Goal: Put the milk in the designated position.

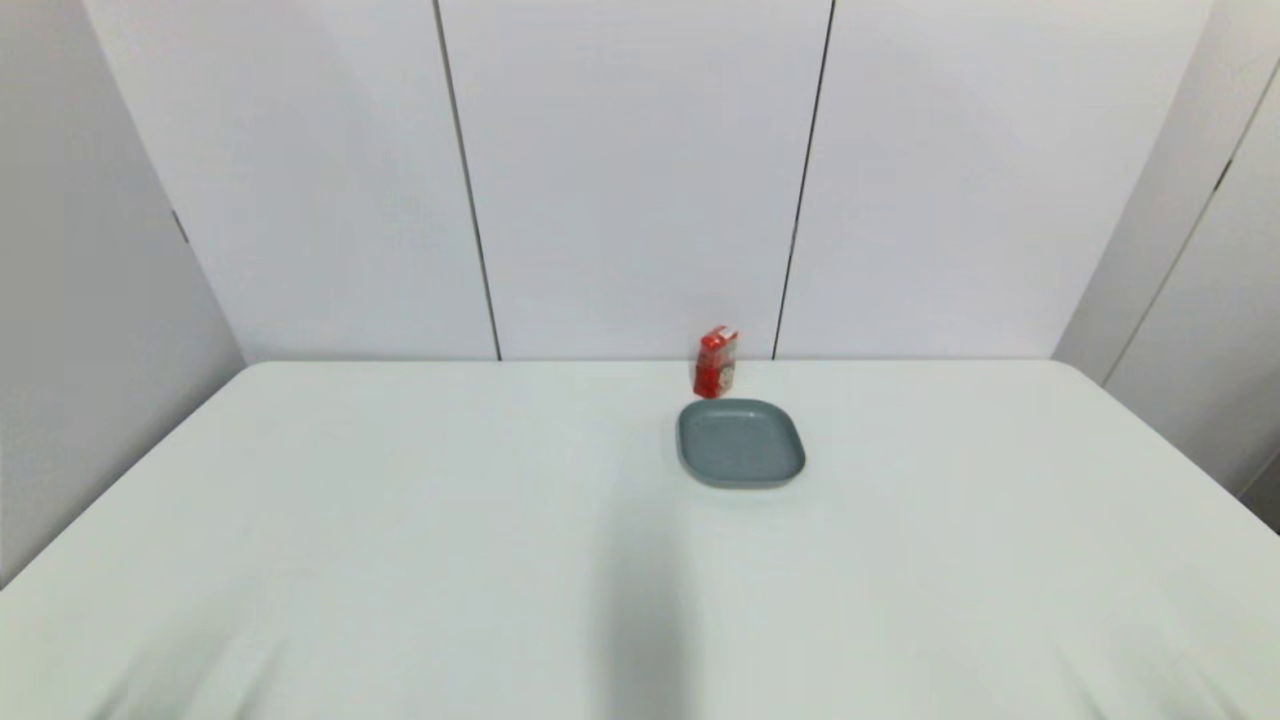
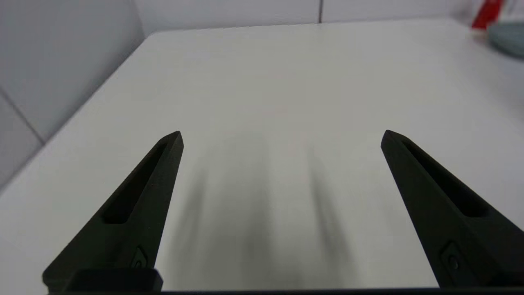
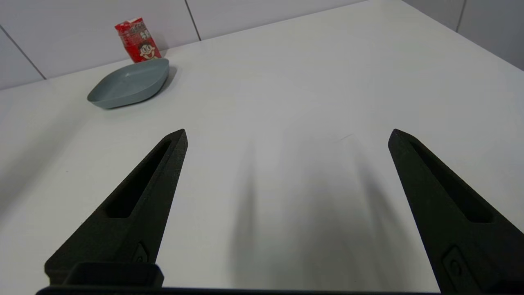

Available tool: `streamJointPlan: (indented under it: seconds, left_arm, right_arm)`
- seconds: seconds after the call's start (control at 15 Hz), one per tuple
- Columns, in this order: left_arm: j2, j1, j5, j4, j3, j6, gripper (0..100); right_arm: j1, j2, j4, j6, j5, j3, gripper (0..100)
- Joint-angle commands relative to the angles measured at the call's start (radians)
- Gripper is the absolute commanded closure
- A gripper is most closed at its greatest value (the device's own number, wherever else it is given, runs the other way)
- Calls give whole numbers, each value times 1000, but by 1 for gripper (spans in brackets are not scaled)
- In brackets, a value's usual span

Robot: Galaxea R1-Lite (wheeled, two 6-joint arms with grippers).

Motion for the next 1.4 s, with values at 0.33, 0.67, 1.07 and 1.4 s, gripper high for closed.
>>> streamJointPlan:
  seconds: [0.33, 0.67, 1.07, 1.4]
  left_arm:
    - [4, 0, 4, 0, 0, -32, 0]
    - [4, 0, 4, 0, 0, -32, 0]
    - [4, 0, 4, 0, 0, -32, 0]
    - [4, 0, 4, 0, 0, -32, 0]
  right_arm:
    - [0, 1, 0, 1, -1, 0, 0]
    - [0, 1, 0, 1, -1, 0, 0]
    - [0, 1, -2, 6, -2, 0, 0]
    - [0, 1, -2, 9, -2, 0, 0]
